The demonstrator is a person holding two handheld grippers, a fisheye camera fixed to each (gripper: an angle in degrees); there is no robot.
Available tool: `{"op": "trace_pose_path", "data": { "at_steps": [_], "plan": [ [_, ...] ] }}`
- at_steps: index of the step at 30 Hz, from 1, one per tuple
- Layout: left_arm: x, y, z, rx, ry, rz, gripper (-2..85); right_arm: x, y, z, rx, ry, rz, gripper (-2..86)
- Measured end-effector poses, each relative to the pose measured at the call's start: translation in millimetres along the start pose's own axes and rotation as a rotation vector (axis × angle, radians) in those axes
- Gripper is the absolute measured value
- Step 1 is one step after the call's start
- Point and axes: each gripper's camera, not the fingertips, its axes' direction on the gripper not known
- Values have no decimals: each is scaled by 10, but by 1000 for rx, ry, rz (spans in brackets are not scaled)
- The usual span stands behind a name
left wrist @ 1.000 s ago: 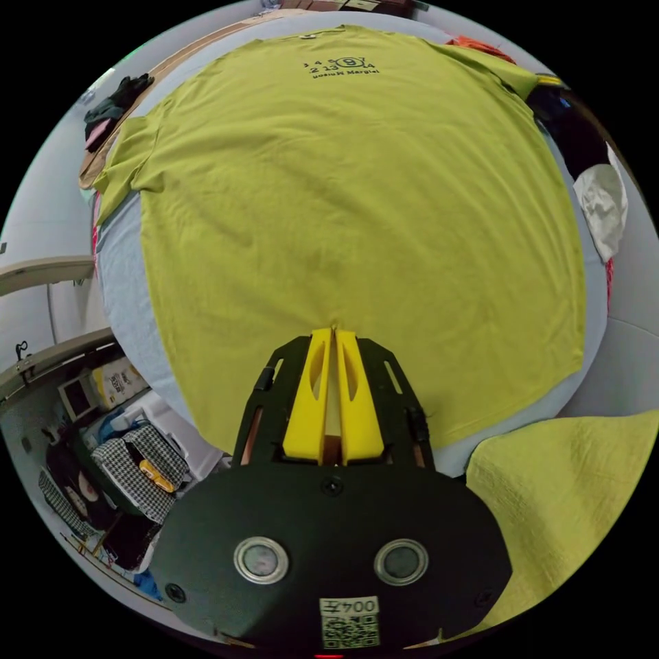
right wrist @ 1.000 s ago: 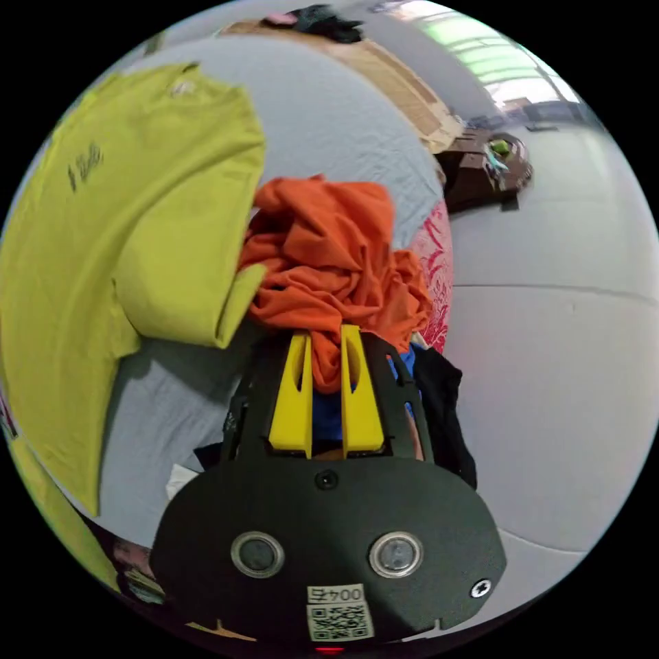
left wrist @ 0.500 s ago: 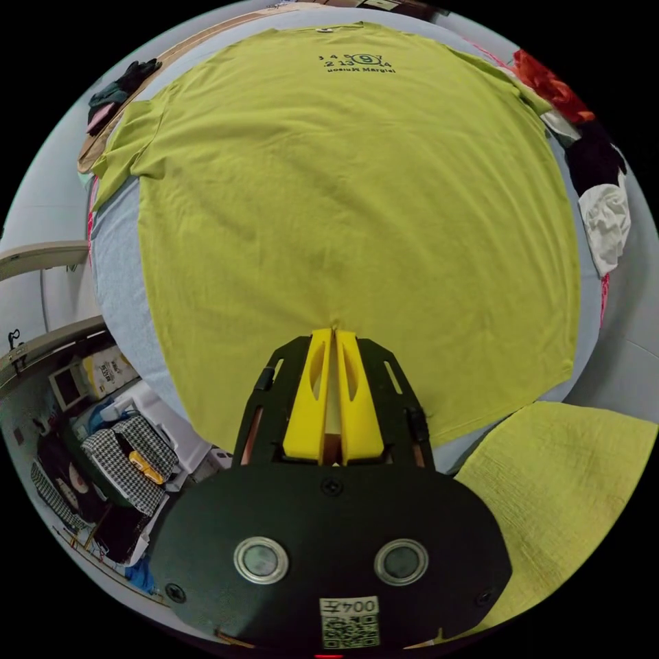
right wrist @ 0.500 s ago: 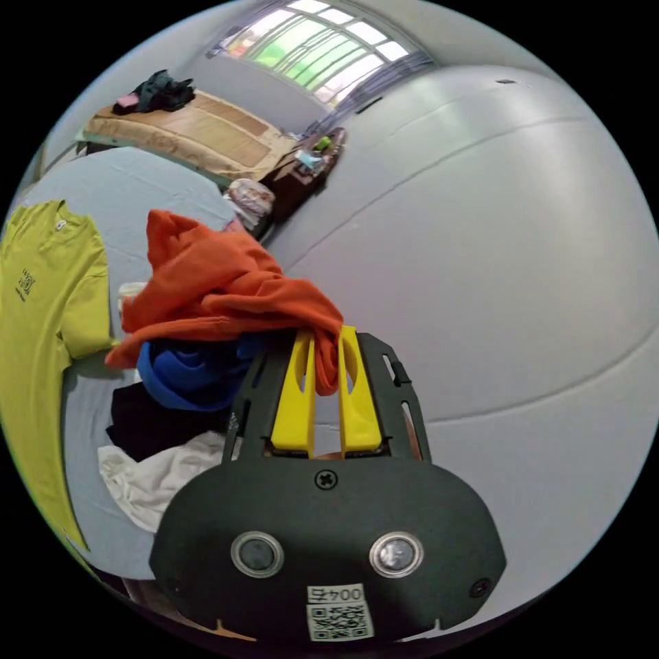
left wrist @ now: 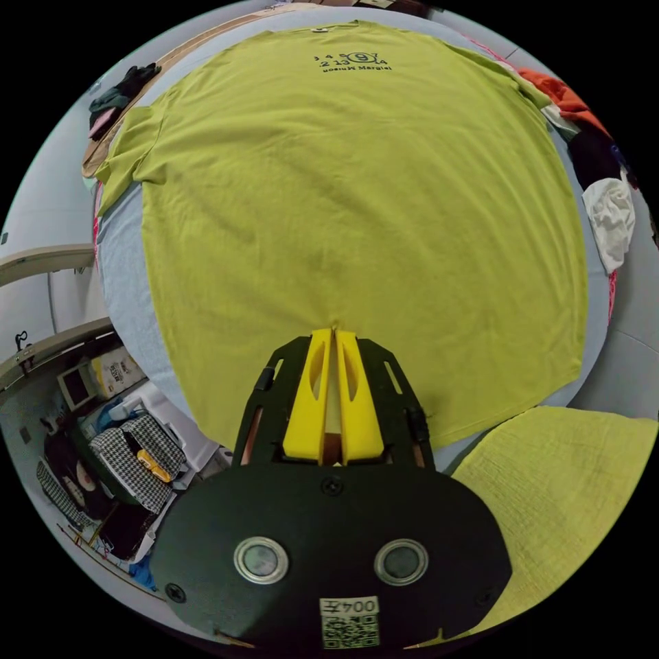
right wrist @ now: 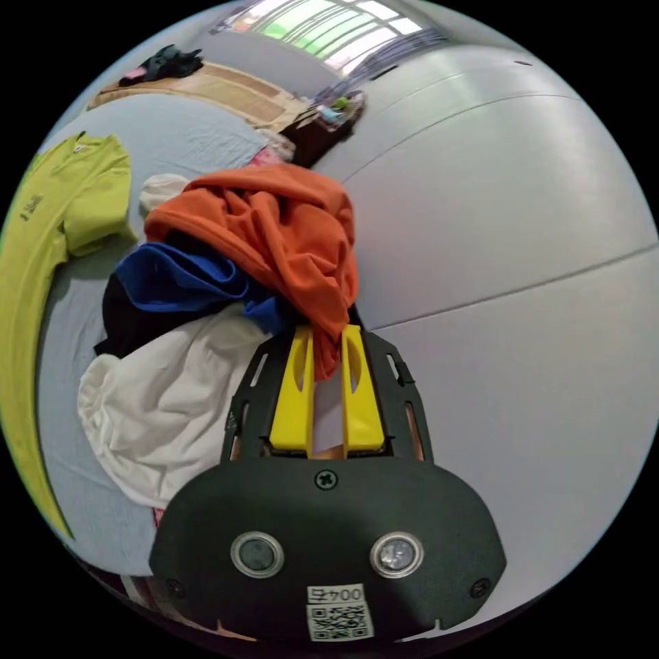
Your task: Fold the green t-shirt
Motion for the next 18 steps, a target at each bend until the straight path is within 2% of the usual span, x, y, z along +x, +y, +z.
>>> {"op": "trace_pose_path", "data": {
  "at_steps": [4, 6, 7, 9, 12, 14, 16, 17, 18],
  "plan": [
    [4, -15, 14, -6, -9, 9, 10, 365, 290, -636, 156, -98, 185, 110],
    [-2, -11, 20, -4, -9, 10, 10, 356, 426, -845, 274, -502, 255, 114],
    [-9, -6, 24, -1, -7, 8, 10, 289, 411, -811, 273, -615, 253, 121],
    [-19, -1, 30, 1, -5, 7, 10, -144, 223, -466, 213, -925, 249, 159],
    [-32, 7, 40, 3, -3, 8, 10, -671, -141, 279, 35, -1161, 338, 214],
    [-38, 14, 45, 6, -4, 7, 10, -916, -324, 755, -64, -1269, 407, 219],
    [-45, 35, 52, 16, -5, 4, 10, -1102, -475, 1138, -147, -1296, 439, 194],
    [-47, 40, 54, 19, -5, 4, 10, -1153, -533, 1279, -156, -1284, 465, 156],
    [-53, 52, 57, 24, -5, 4, 10, -1142, -568, 1277, -103, -1273, 491, 67]
  ]
}}
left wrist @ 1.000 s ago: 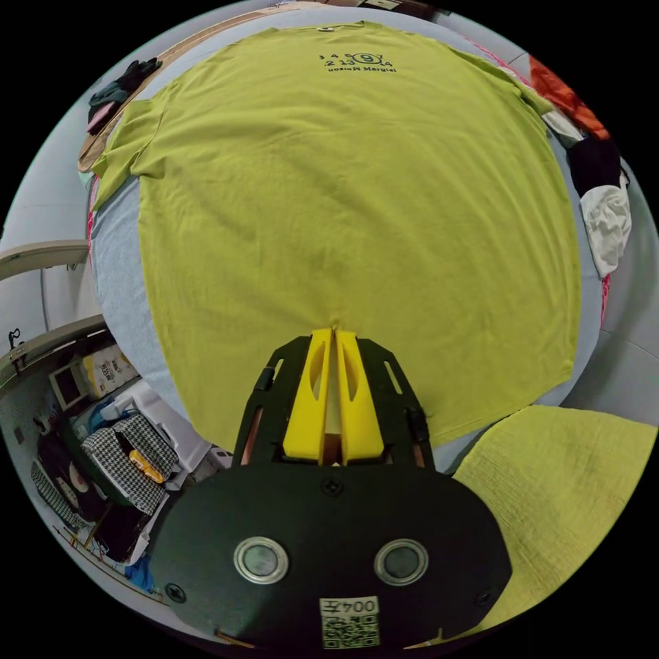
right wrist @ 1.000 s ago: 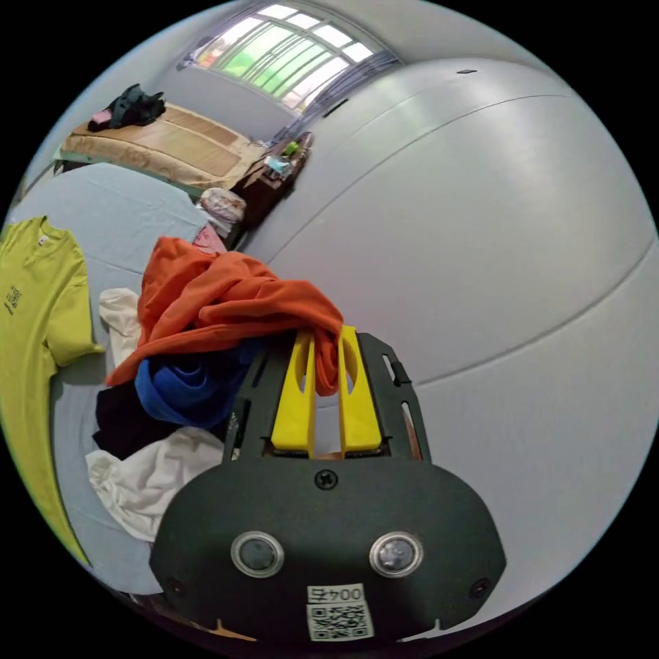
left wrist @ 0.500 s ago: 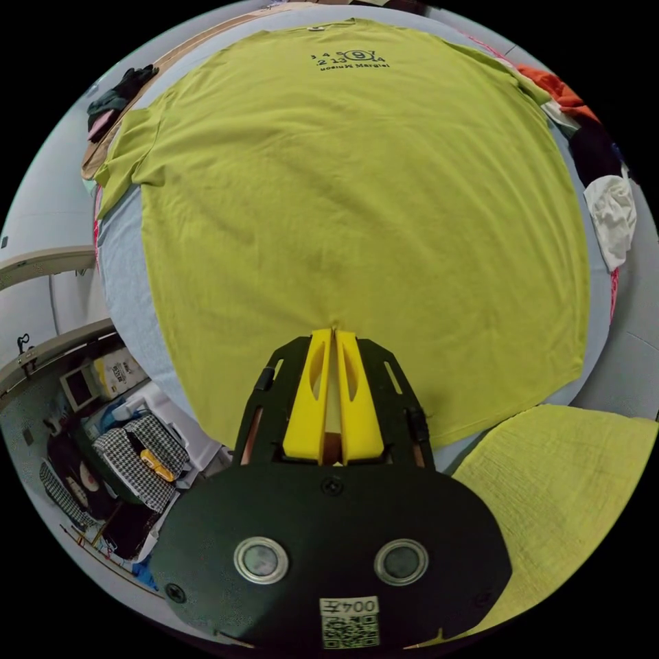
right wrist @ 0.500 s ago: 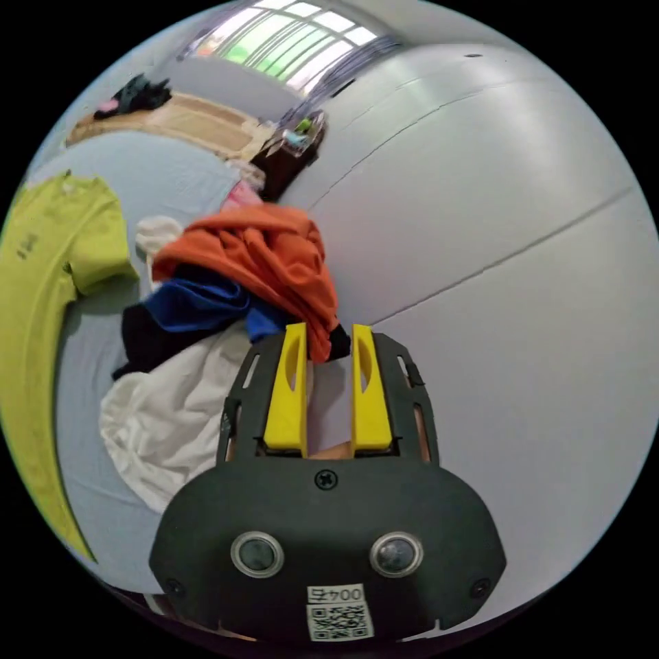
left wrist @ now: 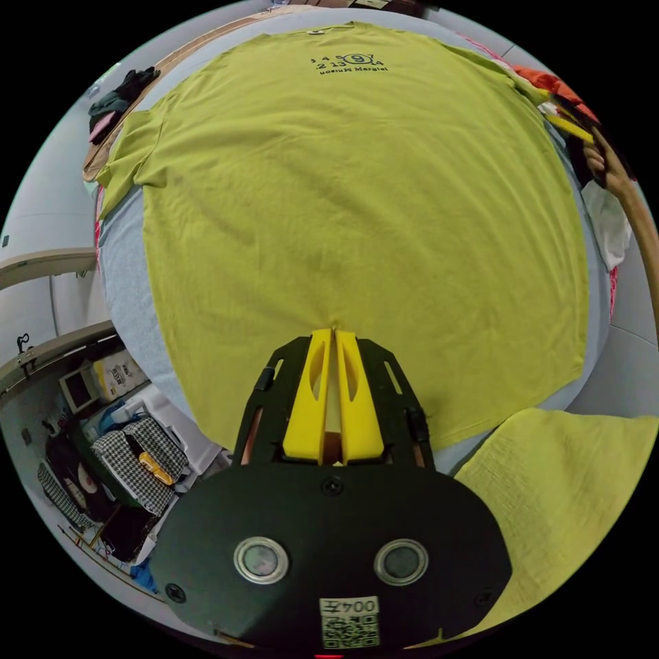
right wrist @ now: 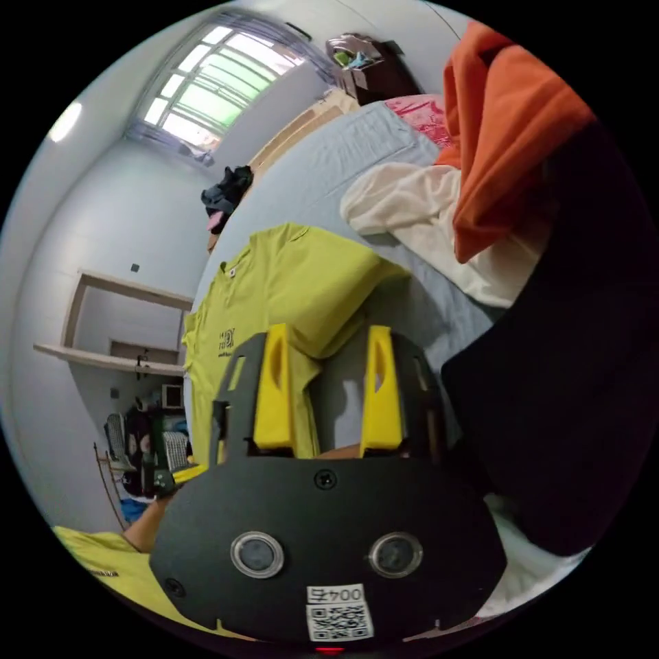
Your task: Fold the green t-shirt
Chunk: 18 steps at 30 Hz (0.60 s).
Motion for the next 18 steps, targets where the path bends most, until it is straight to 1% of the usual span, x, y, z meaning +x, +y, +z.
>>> {"op": "trace_pose_path", "data": {
  "at_steps": [1, 2, 3, 4, 6, 7, 9, 11, 13, 16, 18],
  "plan": [
    [-9, 11, 4, 5, 2, -1, 10, -71, 1, -29, 36, 8, -28, 23],
    [-15, 16, 5, 7, 4, -1, 10, -336, 19, -71, 90, 86, -107, 15],
    [-30, 24, 9, 11, 11, -3, 10, -731, 53, -20, 96, 223, -217, 11],
    [-49, 33, 13, 15, 19, -6, 10, -957, 88, 43, 90, 293, -289, 11],
    [-81, 45, 20, 19, 35, -10, 11, -1791, 369, 452, 61, 528, -578, 19],
    [-104, 50, 24, 21, 47, -11, 11, -1949, 457, 584, 50, 571, -635, 32],
    [-146, 56, 32, 21, 69, -14, 11, -2388, 816, 1128, -33, 695, -839, 84],
    [-189, 60, 40, 20, 92, -21, 11, -2540, 1052, 1382, -72, 734, -937, 105],
    [-229, 66, 49, 19, 114, -25, 10, -2575, 1218, 1430, -73, 738, -964, 111],
    [-212, 76, 50, 23, 99, -4, 10, -2381, 1329, 1101, -55, 582, -881, 111],
    [-186, 86, 48, 28, 80, 12, 10, -1938, 1191, 718, -25, 452, -723, 109]
  ]
}}
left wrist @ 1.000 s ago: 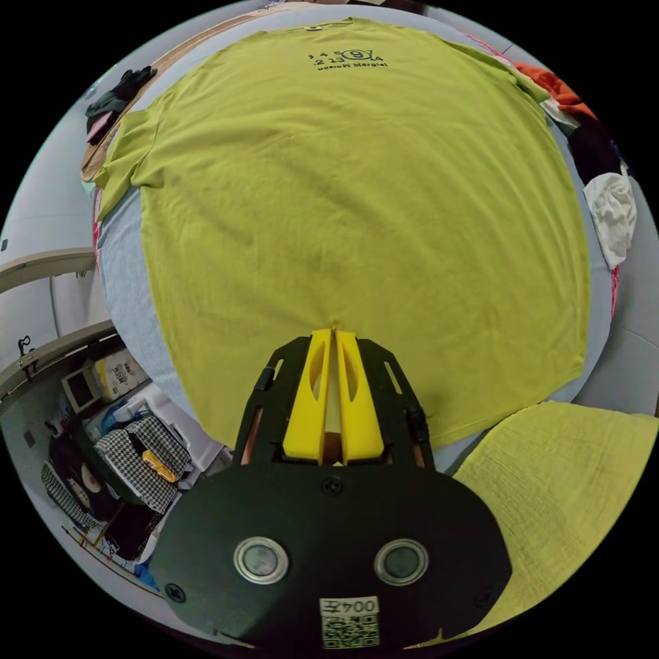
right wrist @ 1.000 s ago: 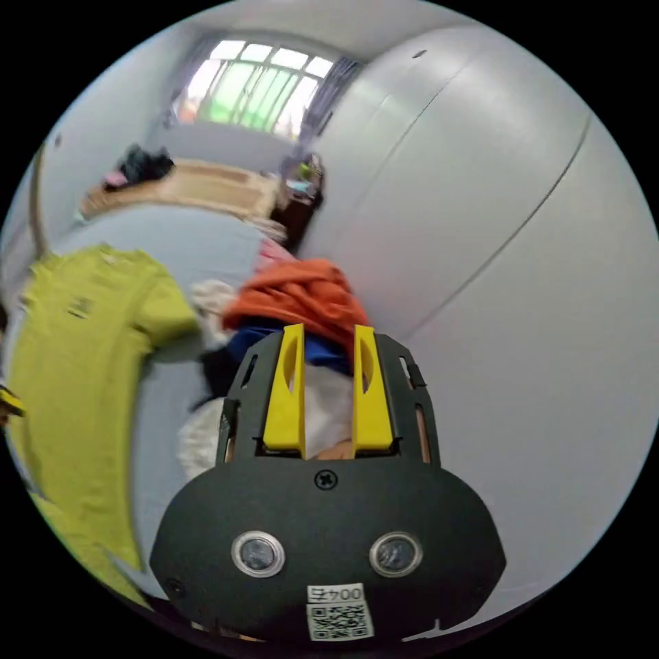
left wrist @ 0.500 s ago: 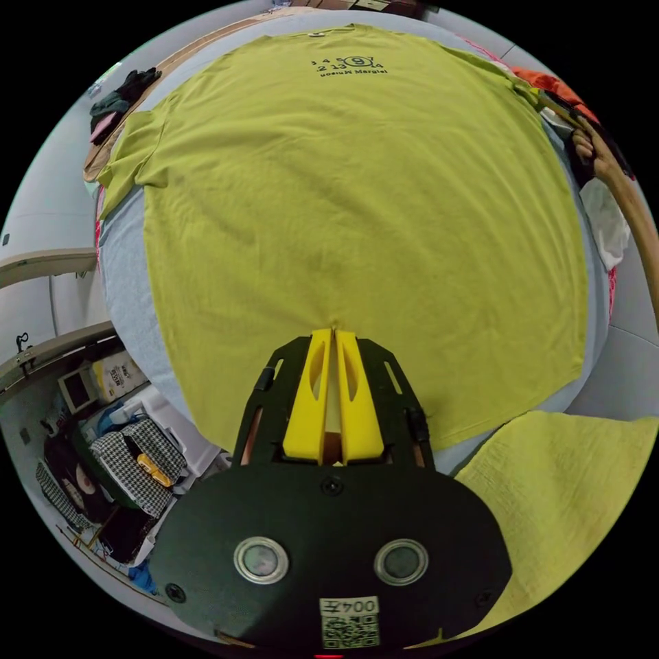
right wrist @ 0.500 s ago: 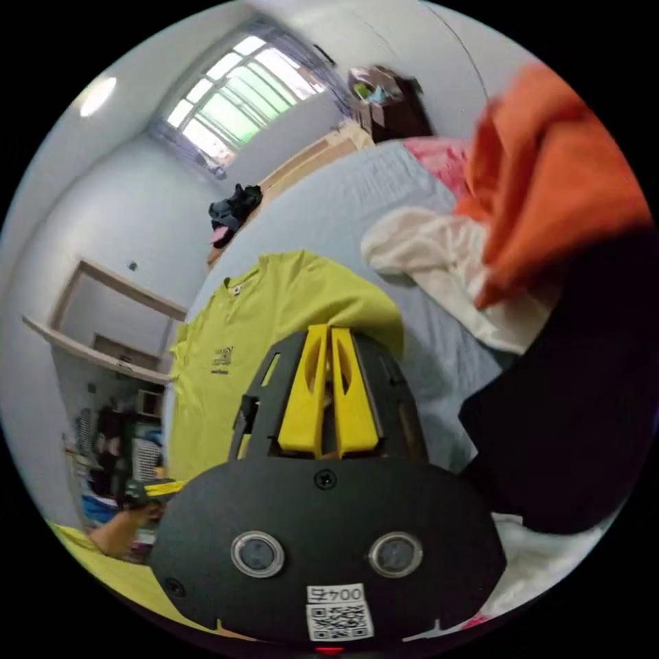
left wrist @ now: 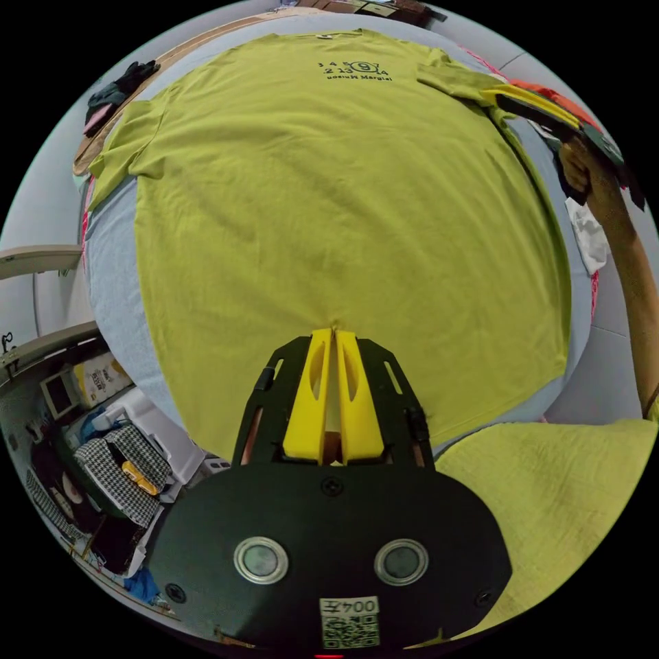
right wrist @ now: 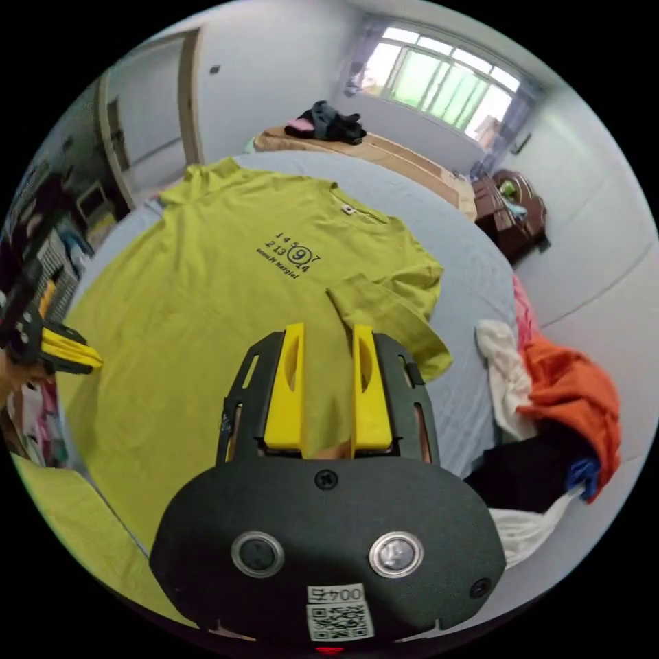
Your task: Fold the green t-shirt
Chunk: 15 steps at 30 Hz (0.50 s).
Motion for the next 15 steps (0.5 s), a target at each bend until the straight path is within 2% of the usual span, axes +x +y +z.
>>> {"op": "trace_pose_path", "data": {
  "at_steps": [6, 10, 12, 13, 15],
  "plan": [
    [25, 26, 3, 9, -17, 21, 11, 1810, 433, 343, -13, -376, 489, 138],
    [-11, 48, 7, 16, 9, 3, 11, 2255, 408, 718, -43, -563, 565, 131],
    [-9, 52, 7, 16, 11, 0, 11, 2310, 337, 782, 1, -735, 507, 43],
    [0, 53, 7, 15, 7, 1, 11, 2320, 331, 749, 10, -736, 507, 36],
    [18, 53, 6, 13, -1, 1, 11, 2390, 411, 384, 82, -541, 531, 22]
  ]
}}
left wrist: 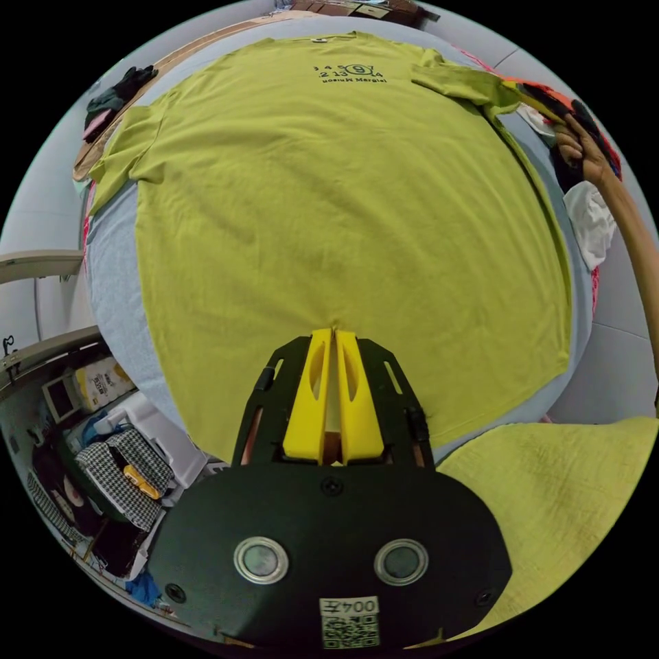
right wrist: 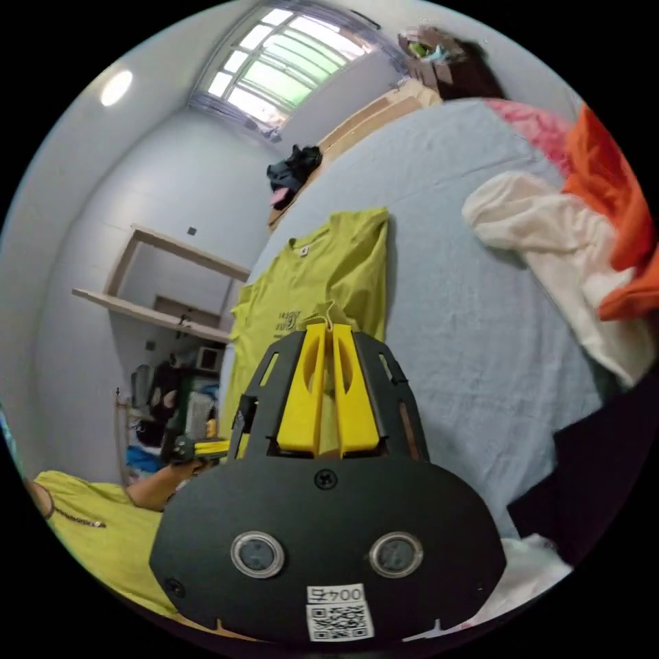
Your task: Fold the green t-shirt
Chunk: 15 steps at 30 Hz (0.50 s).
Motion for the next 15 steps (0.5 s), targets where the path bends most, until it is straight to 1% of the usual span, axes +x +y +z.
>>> {"op": "trace_pose_path", "data": {
  "at_steps": [1, 3, 4, 5, 7, 8, 9, 12, 14, 15],
  "plan": [
    [15, 0, -1, -1, -7, 1, 11, -13, 36, -120, 34, 56, 4, 20],
    [41, 2, -2, -1, -19, 7, 11, 23, 262, -577, 158, 319, 51, 14],
    [60, 5, -2, 0, -27, 13, 11, 49, 324, -654, 173, 392, 62, 13],
    [69, 6, -2, 0, -31, 16, 11, 124, 431, -714, 162, 517, 73, 11],
    [103, 8, -3, 0, -45, 29, 11, 268, 550, -615, 75, 618, 78, 6],
    [111, 8, -3, -1, -48, 32, 11, 304, 624, -531, 40, 725, 85, 3],
    [123, 5, -4, -4, -51, 36, 11, 225, 701, -488, 41, 781, 28, 2],
    [135, 0, -4, -9, -47, 30, 11, -80, 773, -492, 121, 836, -68, 15],
    [139, 1, -5, -10, -43, 25, 10, -209, 692, -481, 164, 795, -122, 9],
    [144, 4, -5, -9, -41, 24, 10, -222, 555, -438, 150, 750, -142, 4]
  ]
}}
